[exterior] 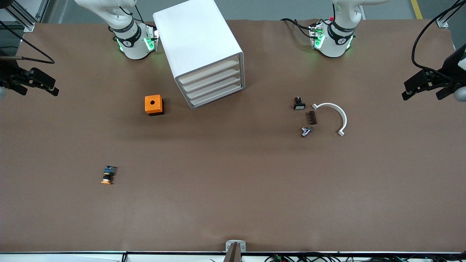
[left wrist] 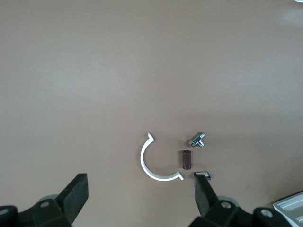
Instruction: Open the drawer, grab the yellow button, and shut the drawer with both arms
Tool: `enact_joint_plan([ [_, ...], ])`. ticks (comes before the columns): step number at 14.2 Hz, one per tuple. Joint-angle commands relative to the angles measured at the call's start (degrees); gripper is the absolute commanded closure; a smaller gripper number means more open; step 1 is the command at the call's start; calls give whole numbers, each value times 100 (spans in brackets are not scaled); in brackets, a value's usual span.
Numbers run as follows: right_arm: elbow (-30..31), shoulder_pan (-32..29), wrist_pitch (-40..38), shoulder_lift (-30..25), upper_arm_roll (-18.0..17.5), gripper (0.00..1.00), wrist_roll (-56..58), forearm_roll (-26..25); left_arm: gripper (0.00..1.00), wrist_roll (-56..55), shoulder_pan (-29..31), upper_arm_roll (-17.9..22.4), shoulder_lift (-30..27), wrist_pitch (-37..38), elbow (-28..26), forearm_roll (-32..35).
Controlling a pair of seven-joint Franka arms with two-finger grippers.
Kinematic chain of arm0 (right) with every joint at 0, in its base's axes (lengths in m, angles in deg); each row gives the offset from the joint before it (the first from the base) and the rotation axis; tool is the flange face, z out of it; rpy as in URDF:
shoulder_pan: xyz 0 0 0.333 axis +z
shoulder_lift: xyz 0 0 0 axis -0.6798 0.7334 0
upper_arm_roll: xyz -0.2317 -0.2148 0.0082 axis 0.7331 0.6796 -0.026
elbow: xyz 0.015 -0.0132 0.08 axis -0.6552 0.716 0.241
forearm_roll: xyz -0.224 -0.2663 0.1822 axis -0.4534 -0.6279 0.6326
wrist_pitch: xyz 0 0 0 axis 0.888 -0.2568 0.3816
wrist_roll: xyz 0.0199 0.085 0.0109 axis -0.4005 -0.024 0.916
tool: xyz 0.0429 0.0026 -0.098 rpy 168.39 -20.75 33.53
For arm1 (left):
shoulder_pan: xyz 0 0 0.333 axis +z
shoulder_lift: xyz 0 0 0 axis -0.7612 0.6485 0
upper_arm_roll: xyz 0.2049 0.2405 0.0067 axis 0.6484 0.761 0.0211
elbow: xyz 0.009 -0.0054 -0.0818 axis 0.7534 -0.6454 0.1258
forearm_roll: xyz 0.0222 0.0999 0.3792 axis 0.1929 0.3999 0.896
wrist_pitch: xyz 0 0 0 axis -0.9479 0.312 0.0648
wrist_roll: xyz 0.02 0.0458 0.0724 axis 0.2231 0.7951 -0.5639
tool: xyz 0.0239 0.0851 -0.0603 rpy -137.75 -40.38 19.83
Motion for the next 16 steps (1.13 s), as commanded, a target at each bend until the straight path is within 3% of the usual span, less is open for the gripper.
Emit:
enact_joint_plan([
  [1, 136, -8, 37, -147, -31, 0, 24, -18, 1, 15, 25, -12, 115, 131, 194, 108],
  [16, 136, -8, 46, -147, -31, 0, 24, -1, 1, 15, 34, -4, 159, 306, 177, 117],
])
